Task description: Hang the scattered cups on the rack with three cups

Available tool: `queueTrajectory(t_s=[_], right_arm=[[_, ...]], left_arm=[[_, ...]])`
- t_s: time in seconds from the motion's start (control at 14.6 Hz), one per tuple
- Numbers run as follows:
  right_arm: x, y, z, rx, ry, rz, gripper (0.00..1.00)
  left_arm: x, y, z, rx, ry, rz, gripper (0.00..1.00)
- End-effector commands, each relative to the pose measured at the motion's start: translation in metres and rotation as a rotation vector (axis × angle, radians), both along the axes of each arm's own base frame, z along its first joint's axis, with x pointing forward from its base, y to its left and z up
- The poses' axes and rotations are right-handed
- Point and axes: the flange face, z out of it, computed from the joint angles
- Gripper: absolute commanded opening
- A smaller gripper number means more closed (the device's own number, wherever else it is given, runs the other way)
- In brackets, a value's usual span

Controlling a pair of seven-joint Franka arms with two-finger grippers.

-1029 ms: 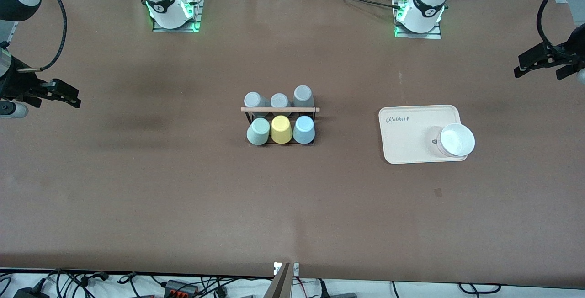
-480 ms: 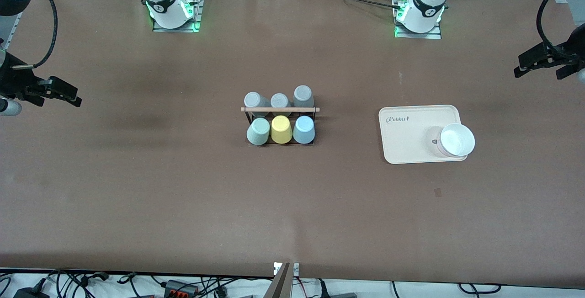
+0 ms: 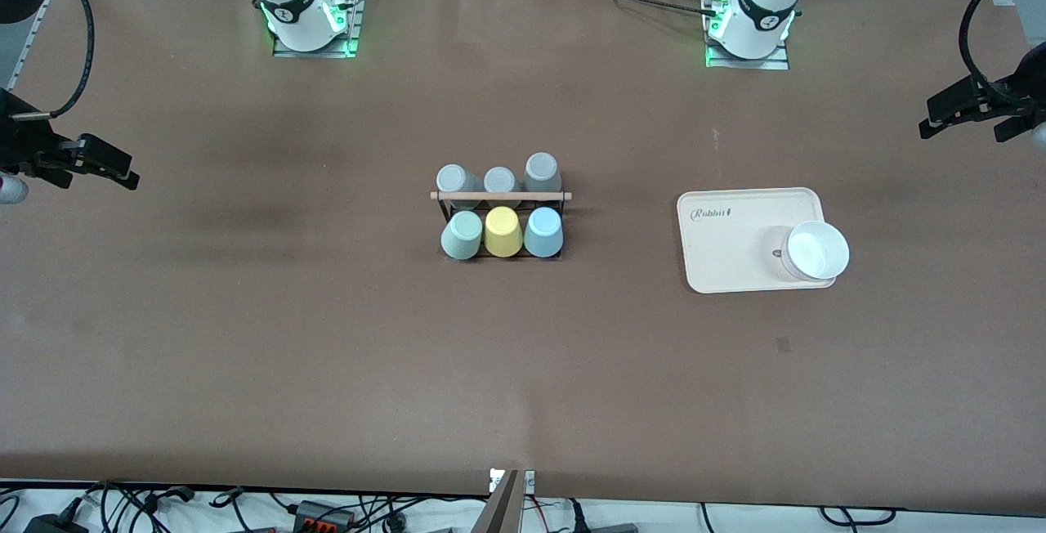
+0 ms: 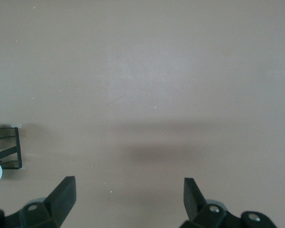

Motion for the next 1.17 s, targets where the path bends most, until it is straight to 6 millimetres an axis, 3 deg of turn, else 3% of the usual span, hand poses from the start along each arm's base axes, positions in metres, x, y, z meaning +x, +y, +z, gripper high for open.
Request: queueTrajectory(t_s=[0.0,0.34,1.1], right_arm=[[-0.005,0.005,0.002,-0.015,-0.006,0.012,1.00],[-0.013,-0.003,0.012,-0.016,-0.013,-0.004,1.00],[-0.022,0.002,0.008,-0.019,0.021,0.011,1.00]], left_arm=[[-0.007,0.000,0.001,0.025,0.002,-0.023,1.00],[-0.007,0.000,0.001,0.025,0.003,-0.023,1.00],[-0.007,0.000,-0.001,0.025,0.006,-0.023,1.00]])
